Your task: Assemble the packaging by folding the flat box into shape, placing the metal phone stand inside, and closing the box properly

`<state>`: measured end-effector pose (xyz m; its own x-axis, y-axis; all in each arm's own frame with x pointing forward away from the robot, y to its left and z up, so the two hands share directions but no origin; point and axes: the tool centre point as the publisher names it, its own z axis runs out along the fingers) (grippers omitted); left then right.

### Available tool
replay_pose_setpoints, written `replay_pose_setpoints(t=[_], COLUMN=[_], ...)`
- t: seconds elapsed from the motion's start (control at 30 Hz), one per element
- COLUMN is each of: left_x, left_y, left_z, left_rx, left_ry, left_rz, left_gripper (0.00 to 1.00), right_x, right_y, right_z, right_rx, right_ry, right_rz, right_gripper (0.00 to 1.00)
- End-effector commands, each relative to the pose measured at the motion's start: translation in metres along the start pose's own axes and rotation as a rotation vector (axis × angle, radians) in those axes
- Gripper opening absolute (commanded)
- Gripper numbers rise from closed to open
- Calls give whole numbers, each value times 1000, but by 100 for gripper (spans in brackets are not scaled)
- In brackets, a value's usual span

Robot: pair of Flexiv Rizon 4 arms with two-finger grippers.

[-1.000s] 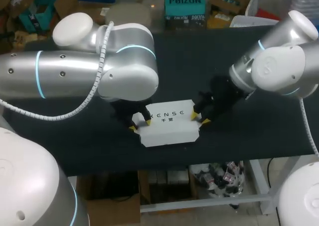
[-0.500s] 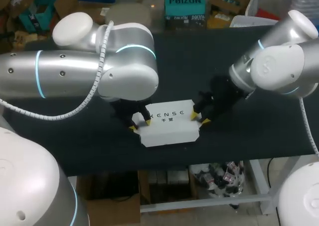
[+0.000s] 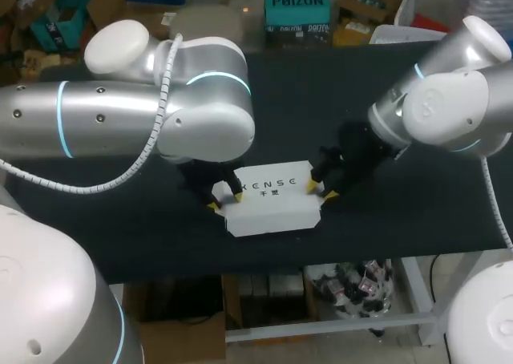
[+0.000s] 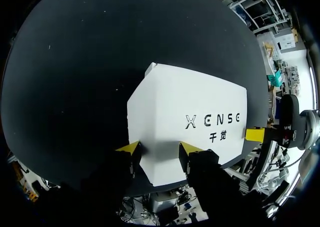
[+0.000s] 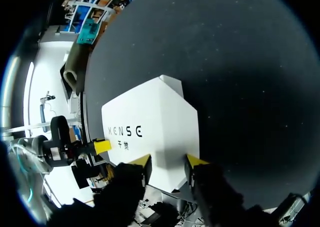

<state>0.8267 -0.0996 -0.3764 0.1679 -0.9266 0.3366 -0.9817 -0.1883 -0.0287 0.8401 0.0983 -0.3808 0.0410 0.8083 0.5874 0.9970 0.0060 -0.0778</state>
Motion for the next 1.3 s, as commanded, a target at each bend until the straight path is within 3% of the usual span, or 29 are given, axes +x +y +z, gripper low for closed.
replay_pose_setpoints(t=[0.03, 0.33, 0.73, 1.3], left_x=[1, 2, -4, 0], left_y=[-1, 0, 4, 3], left_z=[7, 5, 6, 3], left_rx=[-1, 16, 37, 78], left_ry=[0, 0, 43, 52], left_rz=[0, 2, 29, 84], left_gripper=[49, 49, 61, 57], right_x=[0, 1, -3, -5], right_y=[1, 1, -7, 2], right_z=[1, 1, 4, 9], right_rx=[5, -1, -26, -28], right_ry=[4, 3, 26, 82], right_rz=[-1, -5, -19, -58], right_gripper=[41, 43, 45, 46])
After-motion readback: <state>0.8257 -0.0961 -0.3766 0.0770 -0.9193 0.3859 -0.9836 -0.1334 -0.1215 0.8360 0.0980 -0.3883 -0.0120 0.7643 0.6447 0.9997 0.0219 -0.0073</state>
